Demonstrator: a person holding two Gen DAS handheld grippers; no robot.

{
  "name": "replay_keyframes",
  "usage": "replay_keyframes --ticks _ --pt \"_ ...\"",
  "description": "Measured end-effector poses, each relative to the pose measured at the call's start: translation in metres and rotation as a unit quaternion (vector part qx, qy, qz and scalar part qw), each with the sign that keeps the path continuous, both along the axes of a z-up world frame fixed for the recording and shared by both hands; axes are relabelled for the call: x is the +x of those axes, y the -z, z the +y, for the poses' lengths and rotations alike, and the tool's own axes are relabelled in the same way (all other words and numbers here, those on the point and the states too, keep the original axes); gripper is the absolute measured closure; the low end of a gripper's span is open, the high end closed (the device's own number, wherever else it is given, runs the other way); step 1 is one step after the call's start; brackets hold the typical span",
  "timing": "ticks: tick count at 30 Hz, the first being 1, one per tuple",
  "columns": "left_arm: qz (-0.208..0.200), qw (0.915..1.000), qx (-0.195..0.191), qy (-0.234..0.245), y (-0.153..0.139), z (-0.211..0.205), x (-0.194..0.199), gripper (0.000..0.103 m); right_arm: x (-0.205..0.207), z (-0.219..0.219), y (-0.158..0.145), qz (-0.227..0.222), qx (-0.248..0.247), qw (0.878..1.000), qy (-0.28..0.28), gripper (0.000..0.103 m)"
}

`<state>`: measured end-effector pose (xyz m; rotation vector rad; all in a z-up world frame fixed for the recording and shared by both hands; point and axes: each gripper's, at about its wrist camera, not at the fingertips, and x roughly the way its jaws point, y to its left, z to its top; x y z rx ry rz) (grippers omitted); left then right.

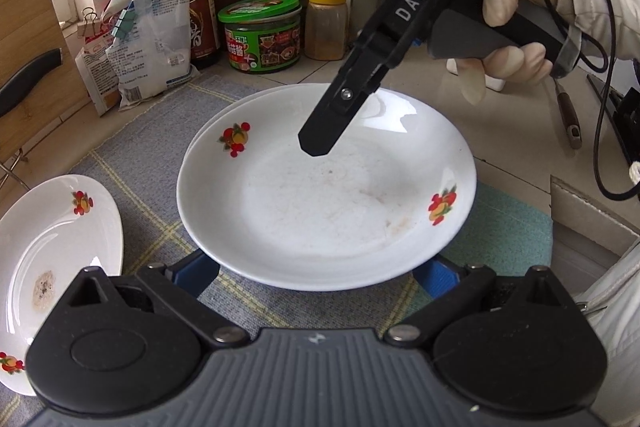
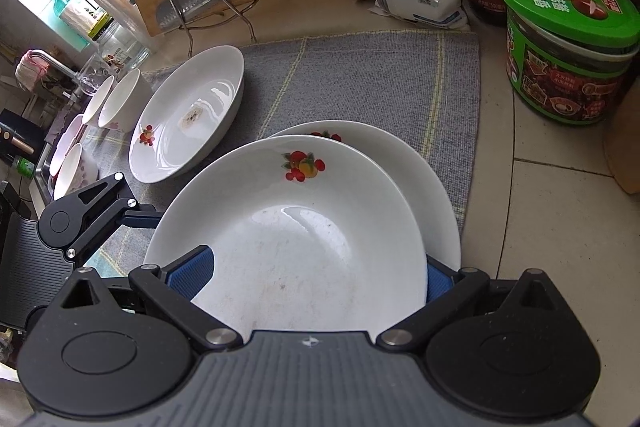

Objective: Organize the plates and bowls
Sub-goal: 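Carry the held plate over another white flower plate with the right gripper, then lower the held plate onto the other flower plate and open the right gripper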

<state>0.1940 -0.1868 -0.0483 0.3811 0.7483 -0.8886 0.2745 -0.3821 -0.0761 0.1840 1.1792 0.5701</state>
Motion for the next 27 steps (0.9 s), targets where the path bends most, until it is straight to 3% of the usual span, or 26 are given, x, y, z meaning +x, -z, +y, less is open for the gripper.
replay_keyframes --ticks 27 --pt "-0.015 0.9999 -0.006 0.0 0.001 0.003 0.001 0.001 -0.013 -0.005 -0.015 -0.014 -0.026 0.999 0.025 0.0"
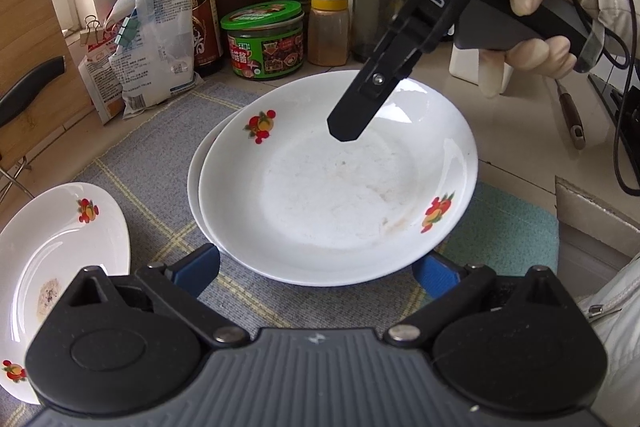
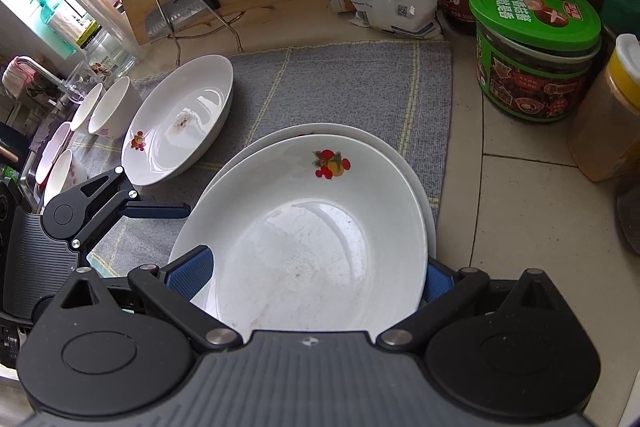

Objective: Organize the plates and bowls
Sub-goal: 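Lower the held plate onto the other flower plate and open the right gripper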

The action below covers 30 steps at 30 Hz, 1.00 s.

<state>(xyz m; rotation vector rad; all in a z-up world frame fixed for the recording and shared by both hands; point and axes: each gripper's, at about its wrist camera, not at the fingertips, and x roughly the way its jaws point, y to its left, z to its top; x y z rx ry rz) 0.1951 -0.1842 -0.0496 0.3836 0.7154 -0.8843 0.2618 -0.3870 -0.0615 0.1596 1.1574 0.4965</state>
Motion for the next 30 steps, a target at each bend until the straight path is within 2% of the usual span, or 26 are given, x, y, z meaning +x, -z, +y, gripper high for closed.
replay_keyframes --ticks 12,21,30 --pt "0.008 0.9997 -0.012 -0.02 0.0 0.001 -0.002 0.001 -0.003 0.012 -0.003 -0.01 -0.051 0.999 0.009 0.0" --pt "0.014 0.9995 -0.015 -0.023 0.002 0.002 -0.002 0.001 -0.011 0.025 -0.003 -0.02 -0.117 0.993 0.008 0.0" --pt "0.016 0.9989 -0.036 -0.024 -0.002 0.005 0.0 0.001 -0.015 0.025 -0.002 -0.023 -0.133 0.991 0.011 0.0"
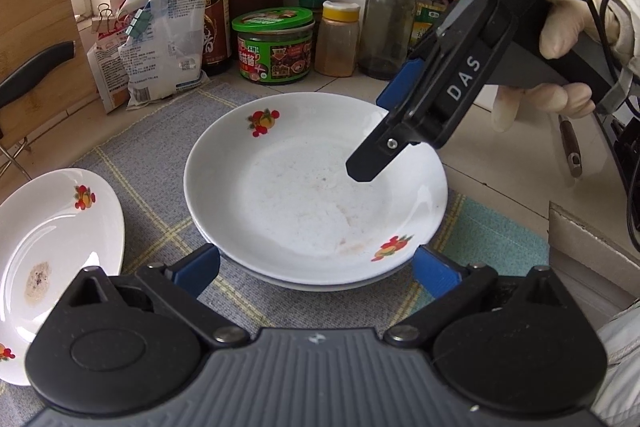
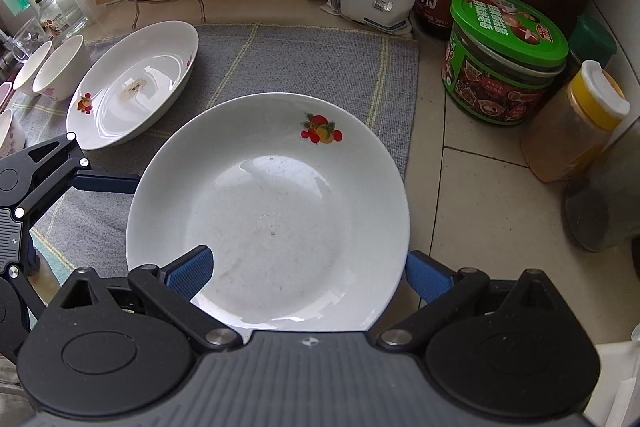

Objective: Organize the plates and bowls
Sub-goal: 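Lower the held plate onto the other flower plate and open the right gripper, then withdraw the right gripper from the two stacked plates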

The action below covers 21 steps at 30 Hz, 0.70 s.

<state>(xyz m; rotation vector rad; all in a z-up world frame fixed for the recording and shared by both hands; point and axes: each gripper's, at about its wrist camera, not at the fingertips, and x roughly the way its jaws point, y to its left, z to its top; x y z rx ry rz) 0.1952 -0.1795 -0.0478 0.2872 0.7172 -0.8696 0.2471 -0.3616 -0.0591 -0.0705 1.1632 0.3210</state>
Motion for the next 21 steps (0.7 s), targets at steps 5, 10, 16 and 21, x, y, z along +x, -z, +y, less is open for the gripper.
replay_keyframes --ticks 5,10,16,21 --pt "-0.012 0.9997 -0.003 -0.02 -0.005 0.005 0.001 0.001 -0.005 0.006 -0.005 -0.025 -0.013 1.0 -0.012 0.0" --pt "-0.023 0.999 -0.012 -0.035 -0.013 0.012 -0.003 0.001 -0.013 0.024 -0.011 -0.078 -0.07 0.994 -0.039 0.0" --pt "-0.033 0.9973 -0.02 -0.063 -0.02 0.023 -0.009 0.001 -0.025 0.046 -0.018 -0.134 -0.119 0.981 -0.075 0.0" --pt "-0.04 0.9937 -0.021 -0.103 -0.025 0.037 -0.017 0.001 -0.029 0.056 -0.02 -0.139 -0.103 0.982 -0.077 0.0"
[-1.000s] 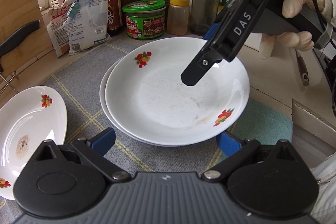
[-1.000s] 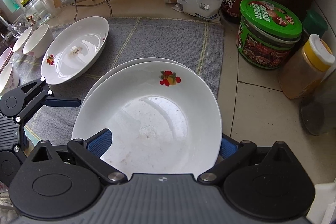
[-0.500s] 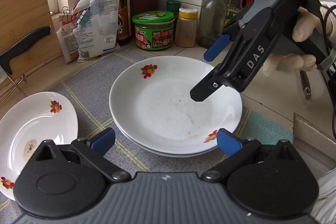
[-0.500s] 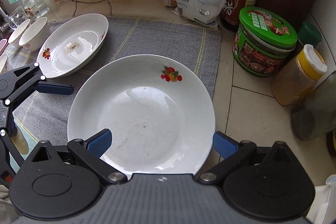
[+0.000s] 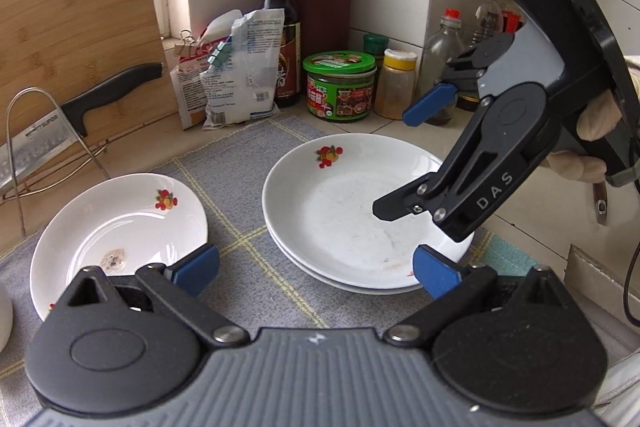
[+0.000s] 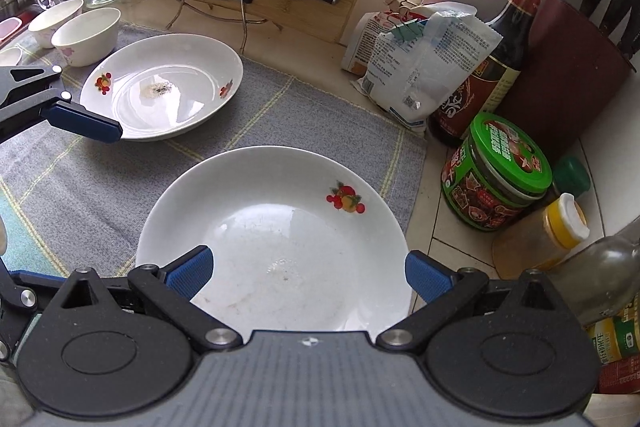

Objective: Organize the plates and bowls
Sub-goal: 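Withdraw the right gripper from the two stacked plates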

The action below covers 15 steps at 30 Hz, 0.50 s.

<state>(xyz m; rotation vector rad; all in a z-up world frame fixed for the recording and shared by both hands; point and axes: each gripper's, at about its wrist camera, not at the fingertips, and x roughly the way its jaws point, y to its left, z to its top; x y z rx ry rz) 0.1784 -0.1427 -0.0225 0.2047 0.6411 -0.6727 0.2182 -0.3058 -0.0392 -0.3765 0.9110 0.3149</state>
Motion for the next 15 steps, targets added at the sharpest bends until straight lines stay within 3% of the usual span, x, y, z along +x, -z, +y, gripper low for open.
replay_keyframes --ticks 7,15 --pt "0.0 0.9958 -0.001 -0.092 -0.008 0.026 -0.01 0.001 -0.006 0.012 -0.003 -0.001 0.06 0.998 -0.008 0.0" --pt "0.011 0.983 0.008 -0.183 -0.01 0.054 -0.027 0.001 -0.008 0.037 -0.007 -0.018 0.114 0.992 -0.042 0.0"
